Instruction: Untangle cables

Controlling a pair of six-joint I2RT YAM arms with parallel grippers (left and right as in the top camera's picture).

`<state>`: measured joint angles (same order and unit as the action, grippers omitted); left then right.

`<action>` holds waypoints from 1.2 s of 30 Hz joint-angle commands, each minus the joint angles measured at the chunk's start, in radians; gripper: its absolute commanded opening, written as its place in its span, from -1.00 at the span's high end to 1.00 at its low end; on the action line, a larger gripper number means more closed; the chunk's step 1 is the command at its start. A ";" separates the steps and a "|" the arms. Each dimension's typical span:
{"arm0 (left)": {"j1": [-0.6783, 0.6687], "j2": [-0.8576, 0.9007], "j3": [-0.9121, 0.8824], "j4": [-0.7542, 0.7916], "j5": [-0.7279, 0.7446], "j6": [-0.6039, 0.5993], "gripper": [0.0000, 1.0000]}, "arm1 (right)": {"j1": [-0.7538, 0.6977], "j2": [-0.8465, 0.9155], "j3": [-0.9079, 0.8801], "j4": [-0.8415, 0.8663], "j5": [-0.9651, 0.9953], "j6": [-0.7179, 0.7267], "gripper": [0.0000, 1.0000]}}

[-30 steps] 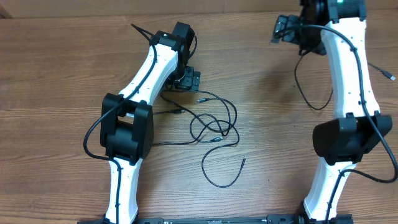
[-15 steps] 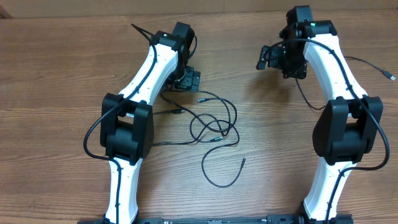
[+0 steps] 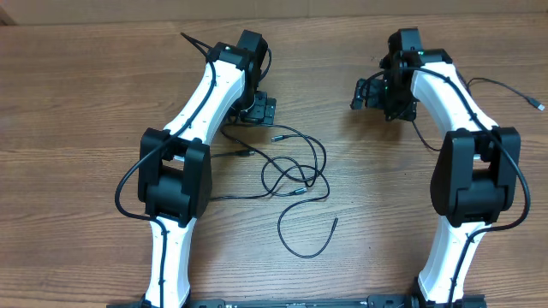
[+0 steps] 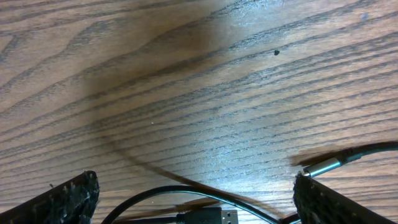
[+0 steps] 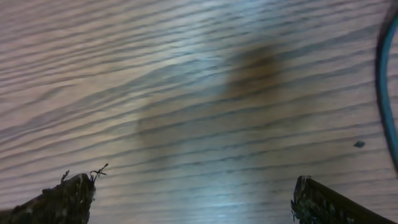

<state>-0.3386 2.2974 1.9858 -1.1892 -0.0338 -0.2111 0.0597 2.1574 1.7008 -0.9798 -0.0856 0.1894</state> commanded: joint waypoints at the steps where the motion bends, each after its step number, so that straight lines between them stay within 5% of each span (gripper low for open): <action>1: 0.004 0.004 0.013 -0.003 0.008 -0.014 -1.00 | -0.003 -0.003 -0.029 0.025 0.094 -0.004 -1.00; 36: 0.004 0.004 0.013 -0.003 0.008 -0.014 -1.00 | -0.003 0.000 -0.098 0.177 0.164 -0.042 -0.99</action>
<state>-0.3386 2.2974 1.9858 -1.1892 -0.0338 -0.2111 0.0597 2.1574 1.6264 -0.8185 0.0608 0.1555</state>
